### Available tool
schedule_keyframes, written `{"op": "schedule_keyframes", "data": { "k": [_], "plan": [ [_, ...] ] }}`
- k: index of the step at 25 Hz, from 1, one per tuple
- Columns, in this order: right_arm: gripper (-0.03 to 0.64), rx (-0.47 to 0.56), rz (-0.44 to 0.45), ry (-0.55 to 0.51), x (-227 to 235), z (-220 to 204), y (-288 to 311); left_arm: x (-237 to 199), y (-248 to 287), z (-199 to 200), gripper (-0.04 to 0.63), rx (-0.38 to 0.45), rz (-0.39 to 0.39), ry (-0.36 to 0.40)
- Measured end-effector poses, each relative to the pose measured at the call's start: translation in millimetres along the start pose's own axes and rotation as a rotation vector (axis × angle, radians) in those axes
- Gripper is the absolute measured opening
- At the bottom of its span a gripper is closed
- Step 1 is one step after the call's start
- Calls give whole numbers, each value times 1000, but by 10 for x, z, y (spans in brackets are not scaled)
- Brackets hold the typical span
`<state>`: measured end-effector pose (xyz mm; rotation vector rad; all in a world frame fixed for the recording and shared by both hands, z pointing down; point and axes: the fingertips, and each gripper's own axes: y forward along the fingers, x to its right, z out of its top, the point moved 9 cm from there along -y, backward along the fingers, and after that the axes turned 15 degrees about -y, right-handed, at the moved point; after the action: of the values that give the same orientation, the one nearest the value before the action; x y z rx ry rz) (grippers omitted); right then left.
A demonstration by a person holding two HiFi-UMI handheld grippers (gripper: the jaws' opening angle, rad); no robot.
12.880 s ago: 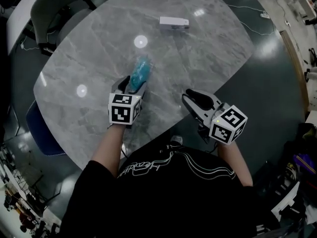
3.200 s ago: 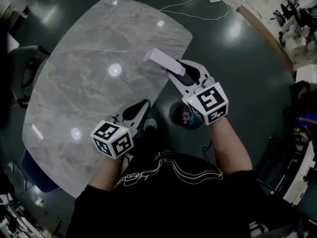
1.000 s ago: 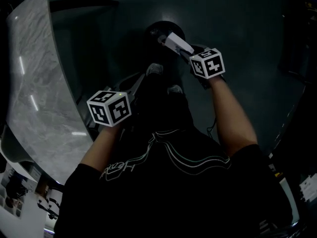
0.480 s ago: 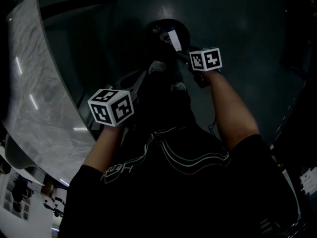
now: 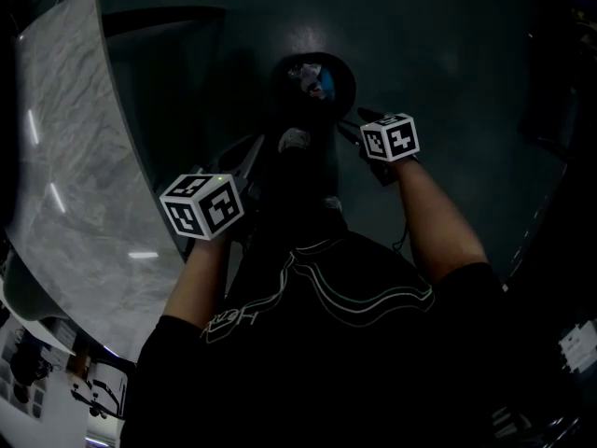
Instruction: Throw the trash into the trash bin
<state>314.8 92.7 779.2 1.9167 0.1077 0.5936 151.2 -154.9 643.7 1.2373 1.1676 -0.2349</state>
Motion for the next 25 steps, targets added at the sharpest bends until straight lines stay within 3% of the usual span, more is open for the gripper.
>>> {"op": "schedule_keyframes", "data": {
  "k": [3, 4, 8, 12, 15, 20, 25],
  "plan": [
    [239, 70, -8, -31, -87, 21, -172, 34, -102, -50, 6, 32, -5, 14],
    [183, 103, 12, -33, -136, 35, -249, 59, -128, -84, 6, 40, -10, 20],
    [67, 264, 123, -57, -430, 68, -677, 222, -187, -351, 6, 37, -22, 83],
    [46, 396, 149, -105, -785, 8, -1311, 527, -296, -685, 6, 48, -82, 117],
    [44, 448, 110, -235, -1110, -90, -1873, 823, -450, -972, 6, 54, -139, 164],
    [44, 614, 32, -375, -1594, -318, -2891, 1460, -824, -1353, 6, 109, -251, 319],
    [43, 751, 35, -396, -2204, -819, -3784, 2215, -1482, -1927, 6, 193, -325, 490]
  ]
}}
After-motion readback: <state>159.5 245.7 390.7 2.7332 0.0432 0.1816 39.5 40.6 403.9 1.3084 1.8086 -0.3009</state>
